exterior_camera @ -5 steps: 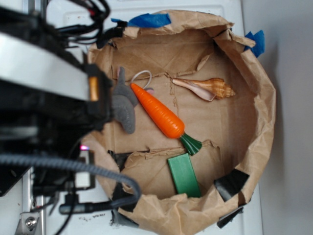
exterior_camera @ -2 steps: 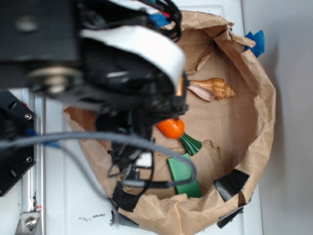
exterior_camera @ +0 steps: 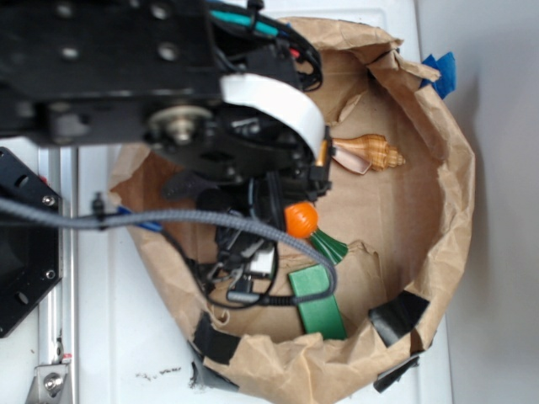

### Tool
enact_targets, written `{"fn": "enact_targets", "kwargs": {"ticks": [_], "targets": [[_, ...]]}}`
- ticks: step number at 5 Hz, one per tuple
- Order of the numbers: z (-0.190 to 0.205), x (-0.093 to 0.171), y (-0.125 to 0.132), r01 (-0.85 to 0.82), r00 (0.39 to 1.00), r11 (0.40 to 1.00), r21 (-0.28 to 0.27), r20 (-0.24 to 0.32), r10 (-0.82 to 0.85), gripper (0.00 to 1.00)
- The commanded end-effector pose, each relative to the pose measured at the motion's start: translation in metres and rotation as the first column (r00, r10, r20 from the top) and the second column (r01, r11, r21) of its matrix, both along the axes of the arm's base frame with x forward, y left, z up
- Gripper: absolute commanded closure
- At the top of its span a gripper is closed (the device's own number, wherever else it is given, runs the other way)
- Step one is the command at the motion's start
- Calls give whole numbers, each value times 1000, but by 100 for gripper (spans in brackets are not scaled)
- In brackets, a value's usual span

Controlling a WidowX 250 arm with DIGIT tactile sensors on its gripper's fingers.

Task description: Grab the shell.

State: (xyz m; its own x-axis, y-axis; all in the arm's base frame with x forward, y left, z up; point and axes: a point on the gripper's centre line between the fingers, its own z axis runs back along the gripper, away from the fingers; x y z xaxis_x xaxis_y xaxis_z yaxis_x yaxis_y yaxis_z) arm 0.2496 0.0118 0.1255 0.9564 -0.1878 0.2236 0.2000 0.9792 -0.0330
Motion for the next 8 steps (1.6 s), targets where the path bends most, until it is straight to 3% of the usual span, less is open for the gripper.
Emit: {"fn": "enact_targets", "kwargs": {"ticks": [1,2,7,8], "targets": [[-20,53,12,71,997,997,-3,9,-71,0],[-20,68,10,83,996,997,-2,7,-83,0],[-20,68,10,83,996,997,-2,7,-83,0],[-32,64,17,55,998,997,-48,14,-54,0]]}}
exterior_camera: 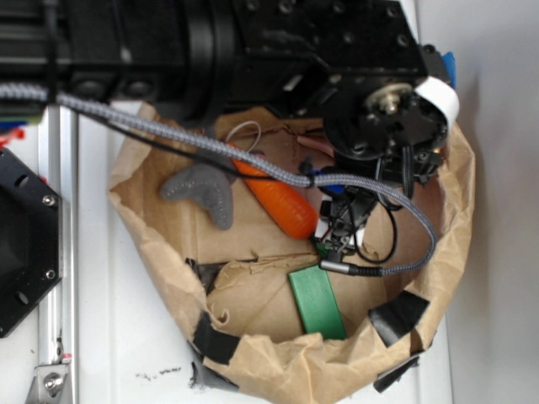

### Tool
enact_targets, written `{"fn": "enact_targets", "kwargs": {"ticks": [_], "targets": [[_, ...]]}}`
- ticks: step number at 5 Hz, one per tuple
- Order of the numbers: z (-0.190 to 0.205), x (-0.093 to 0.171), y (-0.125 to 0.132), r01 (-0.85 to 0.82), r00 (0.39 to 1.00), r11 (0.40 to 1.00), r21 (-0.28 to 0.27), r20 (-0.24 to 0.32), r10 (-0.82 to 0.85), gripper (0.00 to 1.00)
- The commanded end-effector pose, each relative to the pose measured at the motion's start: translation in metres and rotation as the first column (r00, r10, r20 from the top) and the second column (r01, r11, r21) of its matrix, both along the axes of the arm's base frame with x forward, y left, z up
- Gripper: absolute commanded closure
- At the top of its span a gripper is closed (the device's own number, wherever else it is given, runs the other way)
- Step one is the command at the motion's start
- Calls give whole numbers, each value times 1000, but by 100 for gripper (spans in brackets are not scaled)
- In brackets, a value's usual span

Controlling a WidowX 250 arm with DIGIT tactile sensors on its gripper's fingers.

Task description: Grab the shell.

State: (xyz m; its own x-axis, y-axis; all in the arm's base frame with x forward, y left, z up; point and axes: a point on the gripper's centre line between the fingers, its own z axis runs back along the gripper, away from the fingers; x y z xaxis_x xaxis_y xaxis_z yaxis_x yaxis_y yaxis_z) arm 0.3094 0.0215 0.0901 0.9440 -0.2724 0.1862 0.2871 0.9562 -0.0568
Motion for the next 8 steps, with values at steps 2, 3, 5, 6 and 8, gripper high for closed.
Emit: {"fn": "enact_targets", "kwargs": {"ticks": [2,3,5,6,8], "targets": [[-4,-5,13,-73,996,997,-16,59,74,0],[-6,-2,20,-96,994,995,-19,51,97,0],[-21,9,31,-116,990,993,0,77,116,0],[-24,11,27,-96,992,995,25,88,94,0],[-28,16,24,-67,990,997,26,130,63,0]]}}
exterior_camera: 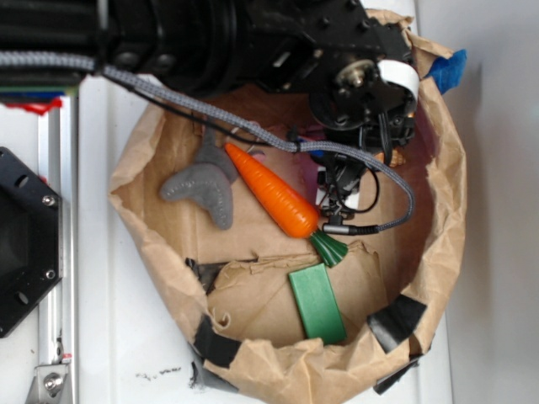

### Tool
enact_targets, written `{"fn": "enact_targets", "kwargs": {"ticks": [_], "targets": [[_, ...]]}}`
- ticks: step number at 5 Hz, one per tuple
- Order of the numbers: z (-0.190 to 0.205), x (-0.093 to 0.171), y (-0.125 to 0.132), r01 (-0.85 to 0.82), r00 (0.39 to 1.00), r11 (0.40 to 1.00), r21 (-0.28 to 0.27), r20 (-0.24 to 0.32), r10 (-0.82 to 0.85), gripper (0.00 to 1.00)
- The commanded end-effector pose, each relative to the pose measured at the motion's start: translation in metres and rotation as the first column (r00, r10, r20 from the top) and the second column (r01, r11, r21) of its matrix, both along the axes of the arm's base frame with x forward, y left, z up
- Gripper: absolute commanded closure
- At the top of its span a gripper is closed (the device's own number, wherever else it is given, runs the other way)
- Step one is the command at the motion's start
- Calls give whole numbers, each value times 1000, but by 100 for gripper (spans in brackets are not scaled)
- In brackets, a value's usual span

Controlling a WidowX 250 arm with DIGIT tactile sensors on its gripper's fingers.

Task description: Grab the shell.

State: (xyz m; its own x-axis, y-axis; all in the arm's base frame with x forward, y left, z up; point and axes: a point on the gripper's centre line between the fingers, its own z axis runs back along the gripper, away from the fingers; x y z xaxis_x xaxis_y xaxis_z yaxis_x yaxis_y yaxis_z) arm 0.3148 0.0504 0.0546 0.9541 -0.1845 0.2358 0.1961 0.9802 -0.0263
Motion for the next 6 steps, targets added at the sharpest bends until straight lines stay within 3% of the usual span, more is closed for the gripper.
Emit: {"fn": "enact_targets", "kwargs": {"ticks": [1,2,4,5,6], "targets": [[3,15,-6,47,994,999,18,94,-48,0],[-15,19,-14,86,988,996,33,123,-89,0],[-34,22,-10,81,993,996,38,83,-84,0],[-34,22,-9,61,995,998,25,81,-63,85],[-35,21,-8,53,996,998,22,72,-55,100]]}}
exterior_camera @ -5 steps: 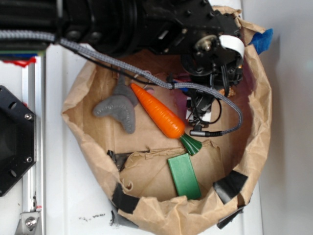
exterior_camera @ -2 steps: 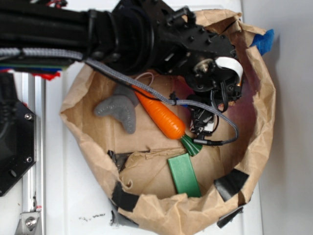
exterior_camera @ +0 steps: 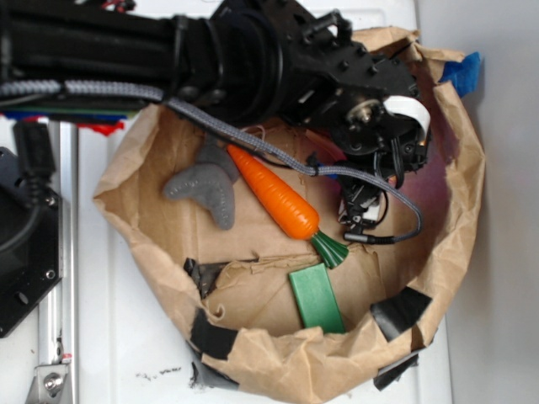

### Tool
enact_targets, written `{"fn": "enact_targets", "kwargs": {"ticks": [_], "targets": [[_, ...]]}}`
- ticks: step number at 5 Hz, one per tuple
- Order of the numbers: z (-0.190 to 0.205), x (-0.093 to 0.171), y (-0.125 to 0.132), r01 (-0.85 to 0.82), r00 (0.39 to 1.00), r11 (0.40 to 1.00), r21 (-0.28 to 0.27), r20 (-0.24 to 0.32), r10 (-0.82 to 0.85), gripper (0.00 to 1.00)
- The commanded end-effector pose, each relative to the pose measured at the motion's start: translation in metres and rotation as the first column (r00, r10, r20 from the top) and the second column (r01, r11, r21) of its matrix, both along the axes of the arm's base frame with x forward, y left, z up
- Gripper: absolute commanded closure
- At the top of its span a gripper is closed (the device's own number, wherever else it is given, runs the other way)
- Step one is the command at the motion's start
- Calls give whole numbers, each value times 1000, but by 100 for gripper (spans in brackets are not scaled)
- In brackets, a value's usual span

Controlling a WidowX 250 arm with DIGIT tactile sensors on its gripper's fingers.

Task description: Grab the shell.

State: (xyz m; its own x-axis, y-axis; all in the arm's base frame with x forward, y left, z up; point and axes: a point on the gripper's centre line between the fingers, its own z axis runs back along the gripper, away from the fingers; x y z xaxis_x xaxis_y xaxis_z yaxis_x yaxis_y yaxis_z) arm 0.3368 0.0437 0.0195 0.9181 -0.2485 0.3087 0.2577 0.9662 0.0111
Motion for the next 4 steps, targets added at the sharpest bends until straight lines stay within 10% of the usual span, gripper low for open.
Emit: {"fn": "enact_targets", "kwargs": {"ticks": [1,3,4], "targets": [[5,-3,1,-24,1000,1000,-6,-16,23,100],[45,-29,-20,-119,985,991,-52,-129,112,100],[73,-53,-45,-246,947,969,14,-211,243,100]]}}
